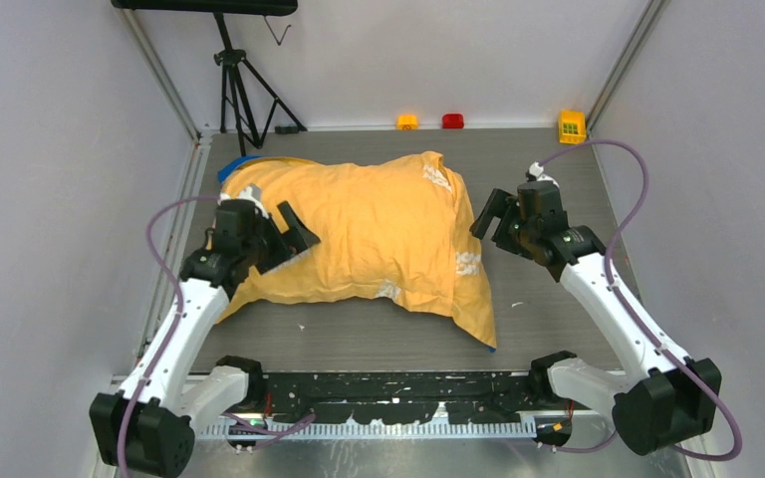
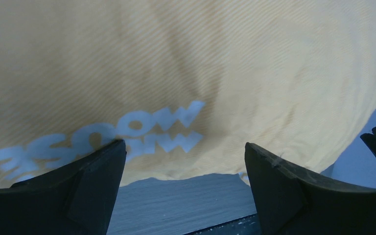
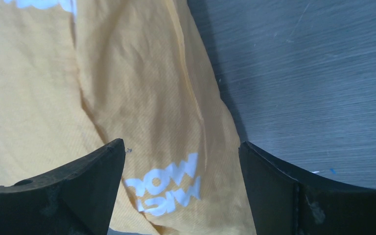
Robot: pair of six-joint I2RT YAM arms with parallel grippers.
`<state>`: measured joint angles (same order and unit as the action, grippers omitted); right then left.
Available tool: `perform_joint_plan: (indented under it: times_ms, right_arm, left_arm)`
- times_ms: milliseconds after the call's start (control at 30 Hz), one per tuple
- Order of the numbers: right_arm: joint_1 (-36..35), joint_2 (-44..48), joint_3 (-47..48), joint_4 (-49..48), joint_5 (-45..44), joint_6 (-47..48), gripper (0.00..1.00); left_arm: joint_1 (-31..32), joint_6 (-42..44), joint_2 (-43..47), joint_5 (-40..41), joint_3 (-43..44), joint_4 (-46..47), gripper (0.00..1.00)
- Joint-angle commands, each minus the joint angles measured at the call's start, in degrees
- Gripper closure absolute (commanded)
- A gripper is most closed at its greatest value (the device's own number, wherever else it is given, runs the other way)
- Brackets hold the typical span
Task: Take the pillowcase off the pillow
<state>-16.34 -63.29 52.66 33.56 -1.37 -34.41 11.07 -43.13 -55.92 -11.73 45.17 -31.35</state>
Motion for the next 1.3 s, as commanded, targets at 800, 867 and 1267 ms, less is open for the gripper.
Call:
perform_joint_plan:
  times_ms: [800, 867, 1267]
  right_arm:
    - [-20.0, 1.6, -3.3, -13.1, -0.9, -8.6, 0.12]
    - [-18.9, 2.3, -2.8, -12.2, -2.2, -8.8, 0.13]
    - [-18.2, -6.2, 5.5, -12.1, 0.4, -11.1, 0.25]
  left_arm:
    - [26.1, 16.1, -0.3, 29.8, 20.8, -12.5, 0.11]
    - [31.7, 16.9, -2.6, 32.7, 22.5, -12.8, 0.1]
    - [44.7, 21.1, -18.1, 31.0, 32.0, -10.7, 0.22]
